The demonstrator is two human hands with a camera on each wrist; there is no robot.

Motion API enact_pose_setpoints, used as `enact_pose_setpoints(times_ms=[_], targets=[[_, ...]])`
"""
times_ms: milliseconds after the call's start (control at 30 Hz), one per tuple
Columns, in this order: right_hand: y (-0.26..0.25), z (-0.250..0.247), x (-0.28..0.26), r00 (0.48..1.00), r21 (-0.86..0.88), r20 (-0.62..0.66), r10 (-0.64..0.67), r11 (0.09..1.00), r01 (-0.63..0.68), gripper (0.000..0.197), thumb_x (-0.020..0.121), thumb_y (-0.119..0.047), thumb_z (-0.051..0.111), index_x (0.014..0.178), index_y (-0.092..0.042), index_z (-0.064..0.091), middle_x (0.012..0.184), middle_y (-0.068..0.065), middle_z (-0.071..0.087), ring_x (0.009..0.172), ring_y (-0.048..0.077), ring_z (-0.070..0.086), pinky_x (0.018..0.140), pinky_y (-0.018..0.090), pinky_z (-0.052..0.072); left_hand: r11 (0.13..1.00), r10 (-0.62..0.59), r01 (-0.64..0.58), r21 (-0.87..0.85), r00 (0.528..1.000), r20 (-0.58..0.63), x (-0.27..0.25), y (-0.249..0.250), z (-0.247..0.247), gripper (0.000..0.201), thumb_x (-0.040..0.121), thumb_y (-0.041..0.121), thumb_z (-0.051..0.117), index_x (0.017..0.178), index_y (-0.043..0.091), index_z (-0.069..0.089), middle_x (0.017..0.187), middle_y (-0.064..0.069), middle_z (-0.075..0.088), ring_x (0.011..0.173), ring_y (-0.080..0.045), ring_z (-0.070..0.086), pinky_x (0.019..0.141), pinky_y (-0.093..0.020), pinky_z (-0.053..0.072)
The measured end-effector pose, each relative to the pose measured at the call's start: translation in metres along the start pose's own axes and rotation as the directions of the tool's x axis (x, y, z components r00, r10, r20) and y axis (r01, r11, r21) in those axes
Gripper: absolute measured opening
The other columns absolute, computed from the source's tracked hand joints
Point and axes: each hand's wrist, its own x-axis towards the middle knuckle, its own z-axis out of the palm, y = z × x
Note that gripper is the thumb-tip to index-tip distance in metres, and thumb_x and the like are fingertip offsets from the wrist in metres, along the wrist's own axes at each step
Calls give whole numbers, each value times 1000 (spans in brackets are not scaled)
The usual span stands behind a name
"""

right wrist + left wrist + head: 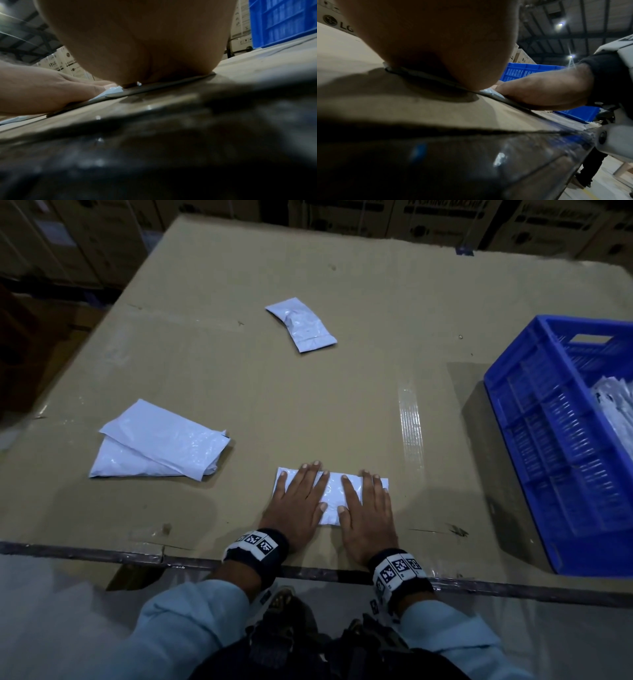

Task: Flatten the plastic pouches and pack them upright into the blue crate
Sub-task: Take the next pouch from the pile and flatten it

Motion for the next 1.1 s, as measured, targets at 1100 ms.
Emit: enact_pose_setpoints(times_ms=[1100], targets=[[-25,-11,8,992,-30,118,52,998,-48,66,101,-41,17,163,-21,15,170,16,4,156,40,3,123,55,20,998,61,-60,-13,996,71,3,-8,-8,65,104,43,22,160,9,27,168,-20,12,154,-36,21,119,-59,27]])
